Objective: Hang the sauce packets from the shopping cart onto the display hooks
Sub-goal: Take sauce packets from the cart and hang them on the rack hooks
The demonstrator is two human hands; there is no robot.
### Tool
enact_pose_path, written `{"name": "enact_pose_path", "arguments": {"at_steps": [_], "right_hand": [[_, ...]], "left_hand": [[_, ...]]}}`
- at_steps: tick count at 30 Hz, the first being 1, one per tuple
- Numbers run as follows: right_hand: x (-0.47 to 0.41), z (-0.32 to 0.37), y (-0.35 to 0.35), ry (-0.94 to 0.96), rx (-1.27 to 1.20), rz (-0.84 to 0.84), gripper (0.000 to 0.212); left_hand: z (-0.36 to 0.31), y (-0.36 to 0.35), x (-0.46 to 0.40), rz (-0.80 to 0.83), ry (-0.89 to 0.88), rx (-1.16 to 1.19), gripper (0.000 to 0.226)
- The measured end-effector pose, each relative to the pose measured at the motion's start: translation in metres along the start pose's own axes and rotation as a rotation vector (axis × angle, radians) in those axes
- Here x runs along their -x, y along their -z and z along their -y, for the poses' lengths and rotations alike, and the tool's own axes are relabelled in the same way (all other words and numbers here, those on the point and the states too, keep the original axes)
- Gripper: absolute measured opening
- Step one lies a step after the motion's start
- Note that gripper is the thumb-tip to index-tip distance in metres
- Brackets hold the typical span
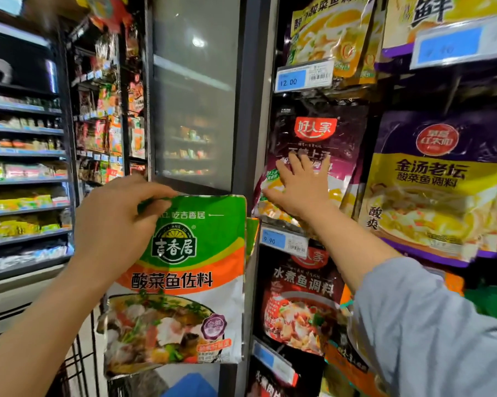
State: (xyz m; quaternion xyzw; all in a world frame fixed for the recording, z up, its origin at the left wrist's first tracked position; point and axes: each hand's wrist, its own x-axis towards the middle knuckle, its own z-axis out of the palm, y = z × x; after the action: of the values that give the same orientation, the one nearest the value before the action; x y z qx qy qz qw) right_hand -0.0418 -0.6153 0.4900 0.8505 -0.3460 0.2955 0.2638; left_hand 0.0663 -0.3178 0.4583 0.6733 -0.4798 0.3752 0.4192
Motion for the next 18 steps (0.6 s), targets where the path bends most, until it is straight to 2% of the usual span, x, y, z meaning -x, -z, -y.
{"name": "enact_pose_path", "arguments": {"at_steps": [4,9,12,14,16,17,18], "right_hand": [[0.002,0.017,-0.004,0.01,0.087,-0.039,0.075],[0.009,0.003,-0.003,0.061,0.072,-0.01,0.08],[0.019,0.001,0.011,0.094,0.037,0.005,0.07],[0.028,0.006,0.024,0.111,-0.145,-0.089,0.057],[0.046,0.014,0.046,0.098,-0.474,-0.268,0.054],[0.059,0.018,0.062,0.106,-0.678,-0.295,0.054],[0.074,0.023,0.081,0.119,-0.871,-0.24,0.052]], "left_hand": [[0.003,0.008,0.009,0.008,-0.002,-0.026,0.016],[-0.001,0.012,0.016,0.036,0.011,-0.046,0.018],[-0.006,0.011,0.018,0.057,-0.006,-0.026,0.019],[-0.008,0.01,0.018,0.075,-0.019,0.003,0.017],[-0.009,0.01,0.017,0.093,-0.053,0.029,0.014],[-0.011,0.01,0.017,0.102,-0.066,0.048,0.017],[-0.014,0.009,0.017,0.107,-0.076,0.075,0.02]]}}
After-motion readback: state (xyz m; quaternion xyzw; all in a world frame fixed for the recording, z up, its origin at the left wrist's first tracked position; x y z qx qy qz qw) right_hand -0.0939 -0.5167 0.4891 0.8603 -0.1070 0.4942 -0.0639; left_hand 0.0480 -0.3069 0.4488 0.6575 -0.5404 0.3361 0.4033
